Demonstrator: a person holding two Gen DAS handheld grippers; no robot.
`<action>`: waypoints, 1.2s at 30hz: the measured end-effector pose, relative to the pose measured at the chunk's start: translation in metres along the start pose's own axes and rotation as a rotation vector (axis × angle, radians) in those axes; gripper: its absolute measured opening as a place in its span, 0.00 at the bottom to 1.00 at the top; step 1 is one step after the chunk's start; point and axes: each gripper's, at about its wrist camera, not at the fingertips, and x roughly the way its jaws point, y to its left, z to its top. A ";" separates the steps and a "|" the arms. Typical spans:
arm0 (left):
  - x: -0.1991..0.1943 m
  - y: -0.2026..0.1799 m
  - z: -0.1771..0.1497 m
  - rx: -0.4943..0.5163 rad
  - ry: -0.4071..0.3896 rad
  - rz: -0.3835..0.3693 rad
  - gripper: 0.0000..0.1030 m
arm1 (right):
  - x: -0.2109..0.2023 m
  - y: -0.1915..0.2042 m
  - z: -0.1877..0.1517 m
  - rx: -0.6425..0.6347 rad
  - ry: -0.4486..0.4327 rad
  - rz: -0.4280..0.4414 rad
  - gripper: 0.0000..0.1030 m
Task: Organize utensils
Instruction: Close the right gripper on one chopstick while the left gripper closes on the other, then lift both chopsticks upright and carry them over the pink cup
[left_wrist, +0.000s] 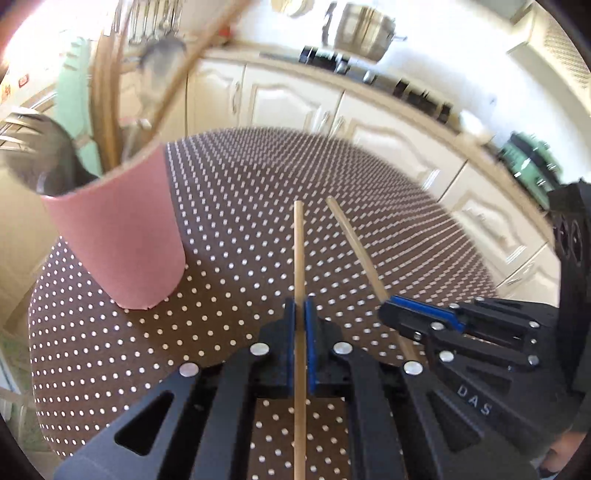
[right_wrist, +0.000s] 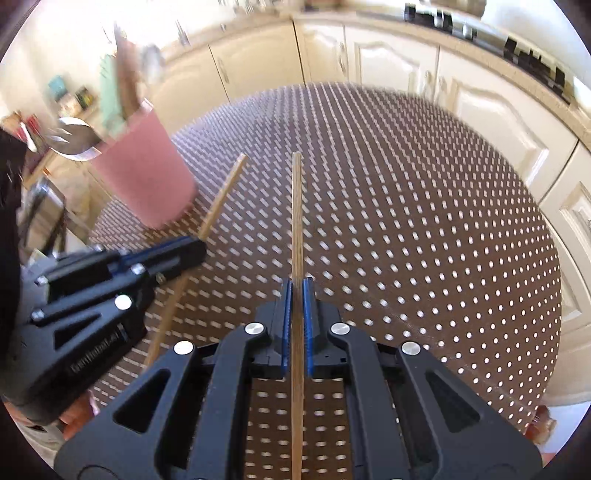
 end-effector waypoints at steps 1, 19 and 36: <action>-0.010 0.000 -0.002 0.006 -0.027 -0.006 0.05 | -0.006 0.003 -0.001 -0.002 -0.030 0.010 0.06; -0.154 0.018 -0.038 0.065 -0.457 -0.104 0.05 | -0.102 0.068 -0.016 -0.019 -0.356 0.127 0.06; -0.222 0.059 -0.024 0.052 -0.715 -0.027 0.05 | -0.127 0.124 0.002 -0.066 -0.555 0.139 0.06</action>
